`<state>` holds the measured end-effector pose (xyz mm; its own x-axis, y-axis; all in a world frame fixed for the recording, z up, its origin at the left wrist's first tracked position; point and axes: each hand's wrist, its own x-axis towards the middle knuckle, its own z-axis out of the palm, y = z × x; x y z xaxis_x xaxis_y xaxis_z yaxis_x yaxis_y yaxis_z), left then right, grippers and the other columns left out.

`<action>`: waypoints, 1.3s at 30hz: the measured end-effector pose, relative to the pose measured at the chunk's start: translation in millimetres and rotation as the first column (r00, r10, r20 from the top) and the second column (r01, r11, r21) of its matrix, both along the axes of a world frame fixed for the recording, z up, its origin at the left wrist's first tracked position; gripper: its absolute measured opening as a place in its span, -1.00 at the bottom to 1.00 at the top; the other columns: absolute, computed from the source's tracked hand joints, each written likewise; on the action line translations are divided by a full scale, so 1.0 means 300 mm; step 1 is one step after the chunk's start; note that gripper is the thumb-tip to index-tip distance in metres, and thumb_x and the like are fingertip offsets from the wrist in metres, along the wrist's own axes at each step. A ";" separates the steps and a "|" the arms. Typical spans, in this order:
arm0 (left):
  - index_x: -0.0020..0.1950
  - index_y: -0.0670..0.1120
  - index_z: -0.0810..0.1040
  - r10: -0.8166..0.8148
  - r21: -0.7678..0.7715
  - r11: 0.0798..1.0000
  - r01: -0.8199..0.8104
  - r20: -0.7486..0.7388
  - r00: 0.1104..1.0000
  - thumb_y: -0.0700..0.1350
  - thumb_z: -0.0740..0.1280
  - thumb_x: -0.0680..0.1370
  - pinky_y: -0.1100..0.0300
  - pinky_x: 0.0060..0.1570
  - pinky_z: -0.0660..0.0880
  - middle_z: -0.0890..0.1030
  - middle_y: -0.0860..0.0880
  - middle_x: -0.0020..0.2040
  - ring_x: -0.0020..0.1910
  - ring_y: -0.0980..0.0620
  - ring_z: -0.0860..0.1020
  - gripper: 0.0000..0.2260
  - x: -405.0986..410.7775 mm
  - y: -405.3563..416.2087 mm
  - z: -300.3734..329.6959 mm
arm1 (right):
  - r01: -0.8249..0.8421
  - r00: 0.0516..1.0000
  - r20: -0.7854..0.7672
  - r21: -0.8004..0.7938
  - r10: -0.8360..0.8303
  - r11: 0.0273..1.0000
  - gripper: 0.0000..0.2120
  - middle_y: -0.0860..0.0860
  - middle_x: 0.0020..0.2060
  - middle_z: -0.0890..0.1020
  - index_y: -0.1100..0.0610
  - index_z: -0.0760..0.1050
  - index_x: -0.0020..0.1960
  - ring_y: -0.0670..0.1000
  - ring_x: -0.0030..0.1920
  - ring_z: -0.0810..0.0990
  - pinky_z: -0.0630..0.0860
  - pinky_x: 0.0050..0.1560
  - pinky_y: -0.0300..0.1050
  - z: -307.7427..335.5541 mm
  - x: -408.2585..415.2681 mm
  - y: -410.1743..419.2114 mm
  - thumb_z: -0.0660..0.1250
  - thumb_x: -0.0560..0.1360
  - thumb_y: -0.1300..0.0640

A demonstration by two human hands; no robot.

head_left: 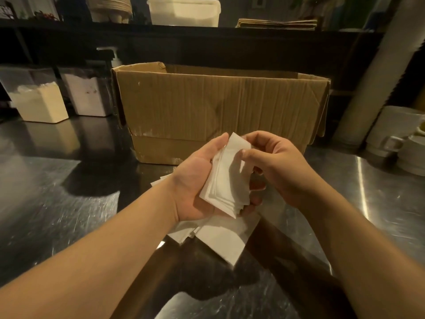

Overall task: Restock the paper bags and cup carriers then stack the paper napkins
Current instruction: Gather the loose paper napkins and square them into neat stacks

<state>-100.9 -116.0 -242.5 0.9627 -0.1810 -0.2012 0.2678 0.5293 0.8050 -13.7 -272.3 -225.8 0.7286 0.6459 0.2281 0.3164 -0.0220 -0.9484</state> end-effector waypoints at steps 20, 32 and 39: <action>0.06 -0.19 0.74 0.147 -0.195 0.969 -0.150 -0.031 0.989 0.23 0.31 0.61 -0.02 0.01 0.65 0.66 -0.15 -0.03 -0.05 -0.13 0.68 -0.52 -0.003 0.021 0.019 | -0.013 0.771 0.605 -0.293 0.196 0.956 -0.52 -0.30 0.06 0.43 -0.22 0.46 0.12 -0.07 0.19 0.41 0.52 0.19 0.11 -0.040 -0.057 0.044 0.40 0.30 -0.40; 0.07 -0.17 0.66 0.218 -0.117 0.969 -0.220 -0.027 0.976 0.09 0.30 0.61 0.04 -0.02 0.51 0.63 -0.11 -0.10 -0.16 -0.07 0.61 -0.66 -0.010 0.022 0.042 | -0.033 0.874 0.481 -0.087 0.071 0.996 -0.75 -0.21 0.01 0.59 -0.13 0.54 0.09 -0.10 0.10 0.57 0.60 0.13 0.02 -0.029 -0.051 0.040 0.39 0.48 -0.20; 0.10 -0.14 0.51 0.344 -0.141 0.927 -0.348 -0.052 0.938 0.05 0.33 0.53 0.14 -0.17 0.39 0.59 -0.12 -0.10 -0.24 -0.03 0.46 -0.71 -0.003 0.053 0.044 | 0.194 0.954 0.299 -0.682 0.026 0.705 -0.59 -0.10 -0.03 0.61 -0.03 0.48 0.15 -0.08 -0.07 0.62 0.64 -0.06 -0.10 0.011 -0.004 0.012 0.44 0.47 -0.25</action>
